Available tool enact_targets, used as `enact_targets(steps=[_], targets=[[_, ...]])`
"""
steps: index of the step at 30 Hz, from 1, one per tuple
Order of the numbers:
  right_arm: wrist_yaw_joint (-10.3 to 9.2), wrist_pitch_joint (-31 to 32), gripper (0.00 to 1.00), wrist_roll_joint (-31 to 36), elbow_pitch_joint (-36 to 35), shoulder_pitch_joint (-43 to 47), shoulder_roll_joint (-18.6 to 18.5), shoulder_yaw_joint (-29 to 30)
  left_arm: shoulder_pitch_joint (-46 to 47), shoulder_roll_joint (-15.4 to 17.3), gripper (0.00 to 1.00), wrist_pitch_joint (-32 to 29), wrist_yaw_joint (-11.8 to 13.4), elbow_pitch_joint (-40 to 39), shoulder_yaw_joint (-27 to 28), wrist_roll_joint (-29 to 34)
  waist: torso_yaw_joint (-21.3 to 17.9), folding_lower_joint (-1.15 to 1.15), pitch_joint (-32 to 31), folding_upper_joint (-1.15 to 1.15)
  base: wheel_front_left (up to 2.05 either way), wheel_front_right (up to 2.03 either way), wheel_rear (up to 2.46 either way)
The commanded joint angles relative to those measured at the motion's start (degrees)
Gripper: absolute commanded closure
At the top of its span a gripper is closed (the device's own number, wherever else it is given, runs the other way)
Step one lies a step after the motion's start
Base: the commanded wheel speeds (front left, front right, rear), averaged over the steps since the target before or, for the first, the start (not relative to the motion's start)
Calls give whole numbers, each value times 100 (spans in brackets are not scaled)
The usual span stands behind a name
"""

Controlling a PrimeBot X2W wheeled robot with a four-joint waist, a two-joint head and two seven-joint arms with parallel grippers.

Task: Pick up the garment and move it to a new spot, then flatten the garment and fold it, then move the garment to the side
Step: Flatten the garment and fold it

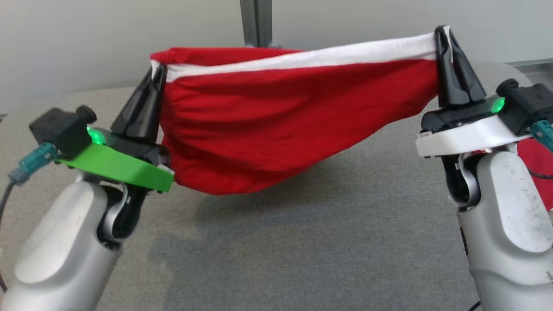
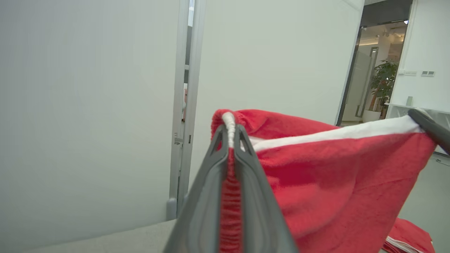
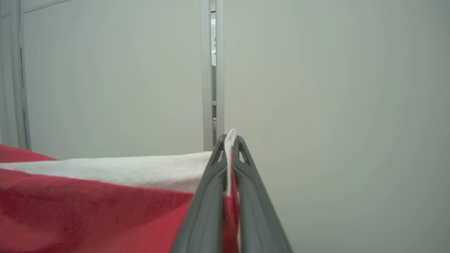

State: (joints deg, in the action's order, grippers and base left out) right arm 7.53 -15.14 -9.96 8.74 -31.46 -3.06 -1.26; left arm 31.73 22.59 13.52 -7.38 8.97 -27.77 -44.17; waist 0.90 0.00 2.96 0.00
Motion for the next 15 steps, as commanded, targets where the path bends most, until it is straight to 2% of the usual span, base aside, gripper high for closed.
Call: enact_targets(steps=[1, 8, 11, 15], targets=[[-10, 2, 100, -64, -139, -95, -60, 33, 236, 116, 100, -84, -18, -84, 18, -109, -216, 0, -235, 0, 0, 0, 0], [-10, 2, 100, 34, -420, -625, -370, -95, 1128, 307, 100, -762, 19, -137, 161, -477, -246, 0, -52, 0, 0, 0, 0], [-10, 2, 100, 207, -230, -1027, -484, -208, 1521, 292, 100, -992, 70, 44, 169, -471, -245, 0, 225, 0, 0, 0, 0], [-10, 2, 100, 458, 218, -1679, -433, -298, 2034, 215, 100, -1043, 36, 364, 119, -466, -260, 0, 695, 0, 0, 0, 0]])
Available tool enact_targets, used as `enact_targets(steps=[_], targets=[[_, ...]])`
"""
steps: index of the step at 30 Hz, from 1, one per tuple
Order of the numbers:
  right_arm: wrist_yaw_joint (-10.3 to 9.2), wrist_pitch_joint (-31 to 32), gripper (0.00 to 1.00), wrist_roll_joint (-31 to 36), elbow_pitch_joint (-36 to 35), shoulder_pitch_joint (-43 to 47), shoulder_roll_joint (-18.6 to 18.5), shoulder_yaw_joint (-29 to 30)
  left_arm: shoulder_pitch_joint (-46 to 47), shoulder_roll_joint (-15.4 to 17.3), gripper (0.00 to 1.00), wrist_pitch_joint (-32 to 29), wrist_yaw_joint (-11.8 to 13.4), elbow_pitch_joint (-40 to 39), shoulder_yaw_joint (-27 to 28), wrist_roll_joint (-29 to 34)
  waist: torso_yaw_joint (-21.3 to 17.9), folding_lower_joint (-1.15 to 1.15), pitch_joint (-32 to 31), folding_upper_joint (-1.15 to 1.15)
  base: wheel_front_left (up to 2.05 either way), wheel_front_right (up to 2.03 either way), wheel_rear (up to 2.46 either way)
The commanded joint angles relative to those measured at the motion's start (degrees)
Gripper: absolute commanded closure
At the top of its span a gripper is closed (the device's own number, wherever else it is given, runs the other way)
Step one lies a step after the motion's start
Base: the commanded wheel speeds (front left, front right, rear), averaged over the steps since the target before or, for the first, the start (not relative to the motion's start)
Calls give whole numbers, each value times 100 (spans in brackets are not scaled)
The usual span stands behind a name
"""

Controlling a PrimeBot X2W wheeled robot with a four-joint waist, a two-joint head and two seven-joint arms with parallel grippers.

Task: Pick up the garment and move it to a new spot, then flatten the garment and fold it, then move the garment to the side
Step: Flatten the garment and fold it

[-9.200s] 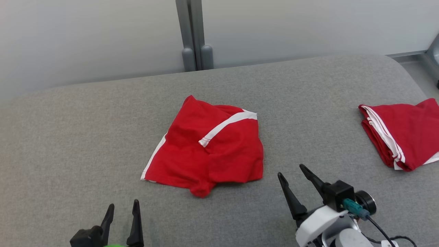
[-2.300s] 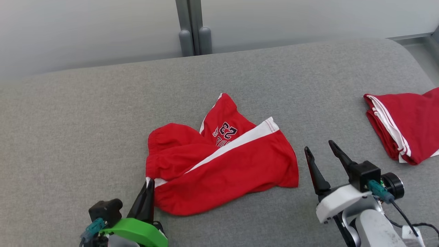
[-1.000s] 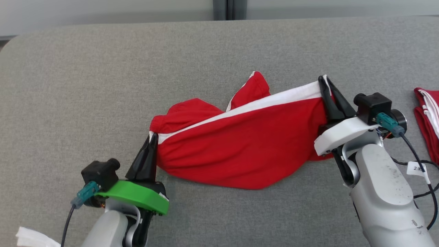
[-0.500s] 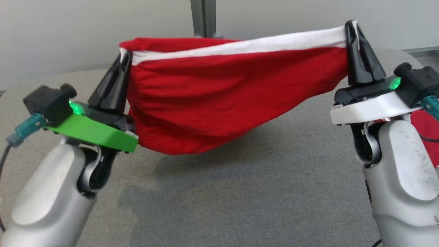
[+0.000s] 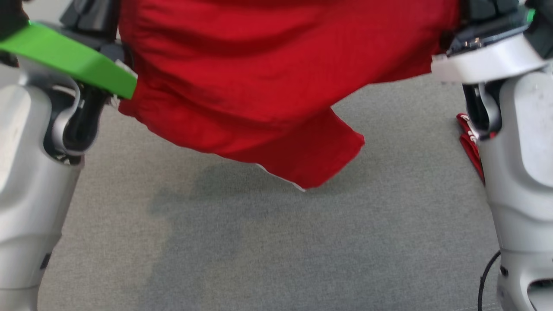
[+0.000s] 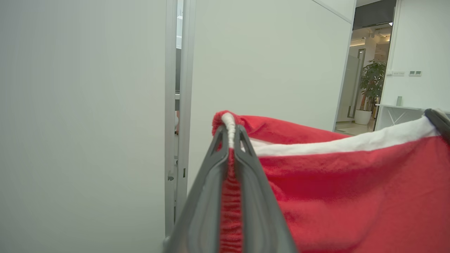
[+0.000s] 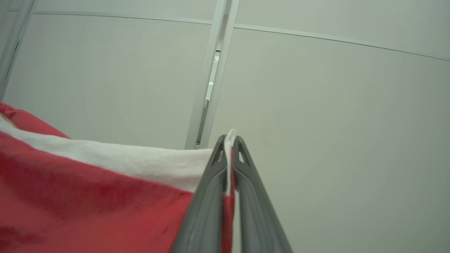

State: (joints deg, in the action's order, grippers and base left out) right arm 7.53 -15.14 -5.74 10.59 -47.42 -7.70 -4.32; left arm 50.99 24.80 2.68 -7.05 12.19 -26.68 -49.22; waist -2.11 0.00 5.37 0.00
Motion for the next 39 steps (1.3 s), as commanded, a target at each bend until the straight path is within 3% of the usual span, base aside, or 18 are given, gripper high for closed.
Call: enact_targets(steps=[1, 9, 16, 25, 28, 35, 39], targets=[[-10, 3, 100, 87, 185, -279, 80, 55, 230, -49, 100, 79, -8, 145, 16, 14, 39, 0, 604, 0, 0, 0, 0], [-10, 2, 100, 934, 826, -1677, 332, 462, 1301, -256, 100, 585, -46, 1106, 52, -118, 47, 0, 1558, 0, 0, 0, 0], [-10, 2, 100, 1417, 689, -2154, 434, 675, 1782, -351, 100, 1019, -48, 1426, -162, -731, 114, 0, 1934, 0, 0, 0, 0], [-10, 2, 100, 696, 673, -263, 454, 578, 31, -209, 100, 1252, -48, 1679, -774, -1457, 76, 0, 1526, 0, 0, 0, 0], [-12, 1, 100, 404, 595, 450, 450, 528, -664, -278, 100, 1264, -36, 1743, -676, -1519, 82, 0, 1338, 0, 0, 0, 0], [-18, -5, 100, -144, 467, 2078, 442, 535, -2491, -753, 100, 1255, -33, 1898, -336, -1348, 109, 0, 711, 0, 0, 0, 0], [-18, -5, 100, -373, 487, 3057, 446, 567, -3469, -938, 100, 1256, -32, 1892, -451, -1016, 156, 0, 144, 0, 0, 0, 0]])
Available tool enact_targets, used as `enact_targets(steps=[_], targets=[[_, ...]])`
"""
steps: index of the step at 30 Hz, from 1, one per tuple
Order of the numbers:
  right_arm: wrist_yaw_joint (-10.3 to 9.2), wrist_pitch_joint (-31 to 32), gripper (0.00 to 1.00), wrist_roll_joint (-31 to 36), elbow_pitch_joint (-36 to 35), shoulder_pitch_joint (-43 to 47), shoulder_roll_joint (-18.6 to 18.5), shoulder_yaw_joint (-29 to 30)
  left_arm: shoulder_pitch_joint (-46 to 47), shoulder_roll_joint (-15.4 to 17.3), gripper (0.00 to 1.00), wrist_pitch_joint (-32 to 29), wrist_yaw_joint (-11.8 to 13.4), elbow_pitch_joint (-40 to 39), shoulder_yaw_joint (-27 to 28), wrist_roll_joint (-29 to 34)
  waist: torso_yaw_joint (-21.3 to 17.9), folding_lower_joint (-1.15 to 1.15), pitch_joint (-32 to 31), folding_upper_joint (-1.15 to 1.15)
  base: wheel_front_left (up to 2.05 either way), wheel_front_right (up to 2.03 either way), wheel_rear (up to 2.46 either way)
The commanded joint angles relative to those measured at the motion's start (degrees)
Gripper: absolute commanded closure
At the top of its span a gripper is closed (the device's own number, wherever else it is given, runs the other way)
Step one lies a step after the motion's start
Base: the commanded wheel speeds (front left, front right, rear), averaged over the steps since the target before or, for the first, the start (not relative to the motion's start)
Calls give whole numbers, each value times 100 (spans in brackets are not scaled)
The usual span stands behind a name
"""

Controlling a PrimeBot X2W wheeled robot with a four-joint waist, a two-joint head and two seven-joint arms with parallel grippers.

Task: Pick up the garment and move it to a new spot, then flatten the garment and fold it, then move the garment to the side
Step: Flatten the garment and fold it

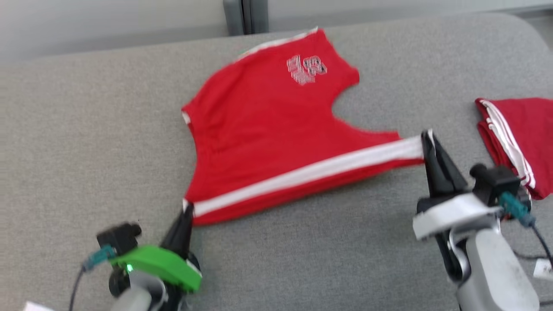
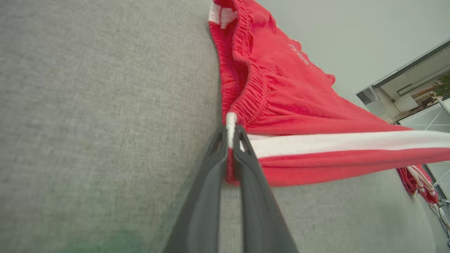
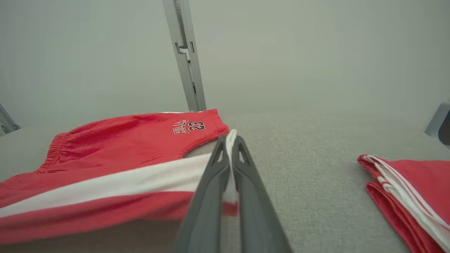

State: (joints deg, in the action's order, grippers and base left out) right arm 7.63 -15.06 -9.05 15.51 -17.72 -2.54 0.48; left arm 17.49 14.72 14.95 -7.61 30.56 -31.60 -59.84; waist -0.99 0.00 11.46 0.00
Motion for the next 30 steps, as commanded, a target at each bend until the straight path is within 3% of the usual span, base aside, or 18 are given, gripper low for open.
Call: enact_targets(steps=[1, 5, 10, 17, 23, 30], targets=[[-27, -13, 100, -57, 7, 255, -68, 63, -277, 47, 100, 28, 24, 53, -28, 102, 52, 0, -579, 0, 0, 0, 0], [-27, -13, 100, -216, -36, 937, -69, 92, -910, -14, 100, 28, 24, 108, -42, 161, 76, 0, -1022, 0, 0, 0, 0], [-35, -21, 100, -476, -191, 1647, -80, 163, -1546, -151, 100, 31, 34, -21, 457, 241, 72, 0, -1239, 0, 0, 0, 0], [-34, -21, 100, -457, -384, 1968, -75, 153, -1986, -329, 100, 30, 33, -457, 743, 442, 63, 0, -1267, 0, 0, 0, 0], [-27, -20, 100, -308, -422, 1310, -63, 79, -1537, -339, 100, 30, 25, -872, 621, 446, 186, 0, -961, 0, 0, 0, 0], [-21, -19, 100, 273, 107, -576, -53, -61, -231, -224, 100, 23, 21, -1057, 455, 329, 482, 0, 128, 0, 0, 0, 0]])
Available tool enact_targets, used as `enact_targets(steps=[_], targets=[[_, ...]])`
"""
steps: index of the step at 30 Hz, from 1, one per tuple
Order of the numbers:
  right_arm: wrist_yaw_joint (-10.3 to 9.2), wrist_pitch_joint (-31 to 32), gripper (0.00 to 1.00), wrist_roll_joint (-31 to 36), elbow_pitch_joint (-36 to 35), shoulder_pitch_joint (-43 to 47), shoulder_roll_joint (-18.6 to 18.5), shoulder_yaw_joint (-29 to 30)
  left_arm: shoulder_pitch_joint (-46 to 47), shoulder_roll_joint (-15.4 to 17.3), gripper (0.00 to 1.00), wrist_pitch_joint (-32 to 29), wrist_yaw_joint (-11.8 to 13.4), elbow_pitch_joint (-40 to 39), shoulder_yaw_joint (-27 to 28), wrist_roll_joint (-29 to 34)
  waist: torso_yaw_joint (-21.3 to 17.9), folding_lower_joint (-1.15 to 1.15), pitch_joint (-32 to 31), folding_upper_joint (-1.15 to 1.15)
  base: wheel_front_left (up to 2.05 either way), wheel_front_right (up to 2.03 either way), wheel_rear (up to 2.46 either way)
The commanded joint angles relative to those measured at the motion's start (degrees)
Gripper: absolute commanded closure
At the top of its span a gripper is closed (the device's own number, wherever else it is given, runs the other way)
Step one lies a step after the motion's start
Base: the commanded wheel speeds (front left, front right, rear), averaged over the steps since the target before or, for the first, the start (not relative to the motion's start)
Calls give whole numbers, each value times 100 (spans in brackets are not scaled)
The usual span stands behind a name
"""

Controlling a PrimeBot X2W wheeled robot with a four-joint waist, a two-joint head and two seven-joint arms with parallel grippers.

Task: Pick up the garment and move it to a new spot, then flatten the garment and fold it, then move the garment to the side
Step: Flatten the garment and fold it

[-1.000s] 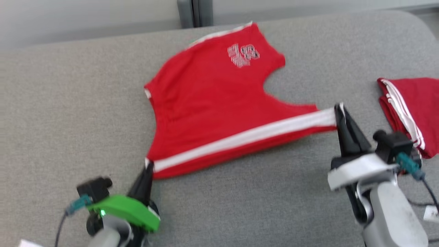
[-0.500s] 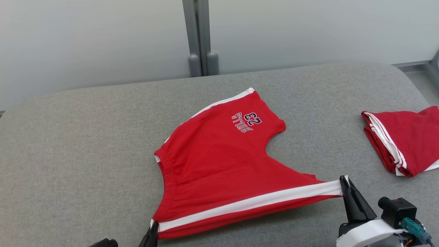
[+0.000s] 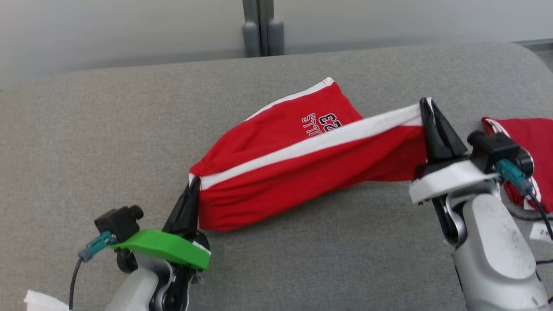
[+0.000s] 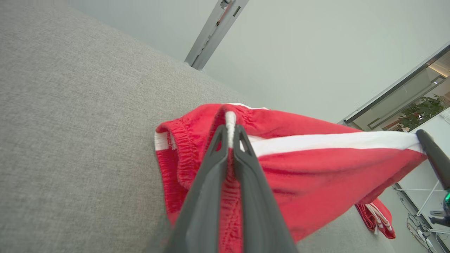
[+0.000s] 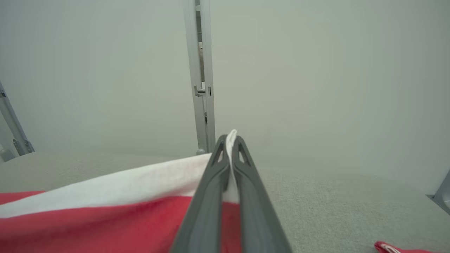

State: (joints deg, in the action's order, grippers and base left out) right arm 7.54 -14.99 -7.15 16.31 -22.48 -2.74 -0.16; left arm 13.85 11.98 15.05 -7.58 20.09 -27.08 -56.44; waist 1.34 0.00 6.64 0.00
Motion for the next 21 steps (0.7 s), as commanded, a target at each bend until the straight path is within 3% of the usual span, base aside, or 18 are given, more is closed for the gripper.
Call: enact_targets(steps=[1, 8, 15, 16, 17, 18, 19, 21], targets=[[-12, -24, 100, 189, 159, -369, -31, -14, 304, 63, 100, 12, 18, -4, -27, -44, 287, 0, 756, 0, 0, 0, 0], [-12, -24, 100, 726, 1105, -1904, -32, -53, 1156, 111, 100, 12, 17, 113, -157, -227, 494, 0, 1511, 0, 0, 0, 0], [-12, -25, 100, 1205, 1903, -2842, -36, 210, 1643, 78, 100, 12, 17, 152, -227, -323, 666, 0, 1945, 0, 0, 0, 0], [-12, -25, 98, 1262, 1986, -2932, -34, 275, 1688, 69, 87, 11, 17, 155, -207, -311, 685, 0, 1984, 0, 0, 0, 0], [-12, -24, 63, 1293, 2028, -3011, -37, 340, 1715, 63, 57, 10, 17, 153, -170, -286, 698, 0, 2017, 0, 0, 0, 0], [-12, -25, 34, 1354, 2062, -3082, -33, 352, 1740, 47, 17, 7, 17, 152, -121, -244, 710, 0, 2045, 0, 0, 0, 0], [-12, -25, 1, 1369, 2079, -3123, -29, 367, 1742, 23, 0, 7, 17, 160, -101, -230, 716, 0, 2061, 0, 0, 0, 0], [-12, -25, 0, 1391, 2073, -3164, -40, 427, 1736, -18, 0, 6, 17, 166, -44, -188, 723, 0, 2092, 0, 0, 0, 0]])
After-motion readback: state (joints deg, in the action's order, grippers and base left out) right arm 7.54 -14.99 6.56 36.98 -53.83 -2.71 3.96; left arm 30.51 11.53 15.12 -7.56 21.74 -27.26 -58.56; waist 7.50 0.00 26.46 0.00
